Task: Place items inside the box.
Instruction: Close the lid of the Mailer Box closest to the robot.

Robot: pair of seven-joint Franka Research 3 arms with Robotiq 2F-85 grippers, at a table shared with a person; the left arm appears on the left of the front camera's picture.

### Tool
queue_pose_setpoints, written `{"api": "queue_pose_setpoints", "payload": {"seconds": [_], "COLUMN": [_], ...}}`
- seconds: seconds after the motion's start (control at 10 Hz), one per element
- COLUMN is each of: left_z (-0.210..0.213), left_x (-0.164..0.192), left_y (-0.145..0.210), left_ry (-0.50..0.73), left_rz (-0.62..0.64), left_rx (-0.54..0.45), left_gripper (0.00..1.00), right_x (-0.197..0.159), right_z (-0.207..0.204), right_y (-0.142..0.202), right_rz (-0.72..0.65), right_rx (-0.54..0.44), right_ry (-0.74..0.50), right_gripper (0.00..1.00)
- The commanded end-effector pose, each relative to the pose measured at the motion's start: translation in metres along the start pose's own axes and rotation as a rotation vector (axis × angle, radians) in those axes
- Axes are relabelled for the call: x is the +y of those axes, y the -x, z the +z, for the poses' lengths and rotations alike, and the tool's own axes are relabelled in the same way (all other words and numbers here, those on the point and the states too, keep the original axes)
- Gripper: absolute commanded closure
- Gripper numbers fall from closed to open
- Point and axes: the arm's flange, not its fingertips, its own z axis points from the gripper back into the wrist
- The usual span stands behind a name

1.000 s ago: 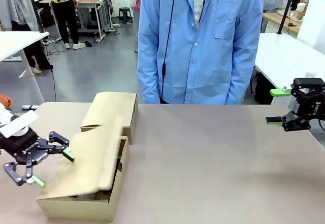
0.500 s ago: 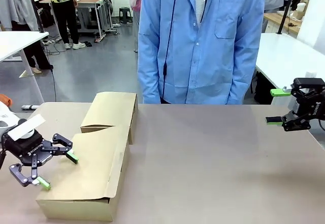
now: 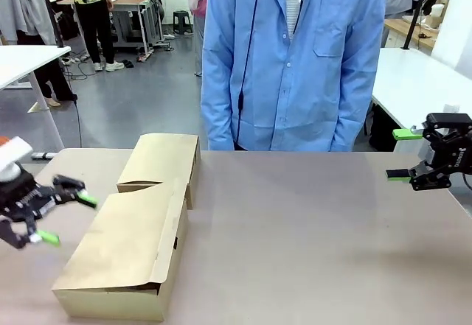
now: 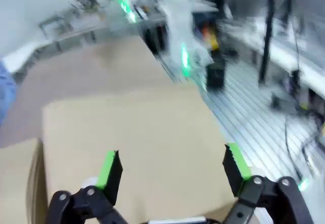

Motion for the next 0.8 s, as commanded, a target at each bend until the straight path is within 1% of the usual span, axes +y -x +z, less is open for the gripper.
{"api": "queue_pose_setpoints", "payload": {"seconds": [0.0, 0.1, 0.2, 0.3, 0.4, 0.5, 0.7], "left_z": [0.036, 0.053, 0.070, 0.081, 0.089, 0.096, 0.106], "left_x": [-0.002, -0.007, -0.016, -0.024, -0.028, -0.032, -0.036], "left_y": [-0.024, -0.026, -0.025, -0.019, -0.010, 0.001, 0.014], "left_ry": [-0.180, -0.238, -0.224, -0.141, -0.144, -0.115, -0.135], "left_rz": [0.160, 0.292, 0.435, 0.650, 0.761, 0.882, 0.966], "left_rx": [-0.294, -0.373, -0.459, -0.506, -0.495, -0.483, -0.427], "left_gripper": [0.00, 0.00, 0.00, 0.00, 0.00, 0.00, 0.00], "right_x": [0.001, 0.001, 0.001, 0.001, 0.001, 0.001, 0.001], "right_z": [0.004, 0.004, 0.004, 0.004, 0.004, 0.004, 0.004], "right_y": [0.001, 0.001, 0.001, 0.001, 0.001, 0.001, 0.001], "right_rz": [0.007, 0.007, 0.007, 0.007, 0.007, 0.007, 0.007], "right_rx": [0.007, 0.007, 0.007, 0.007, 0.007, 0.007, 0.007], "right_ry": [-0.003, -0.003, -0.003, -0.003, -0.003, -0.003, -0.003], "right_gripper": [0.00, 0.00, 0.00, 0.00, 0.00, 0.00, 0.00]}}
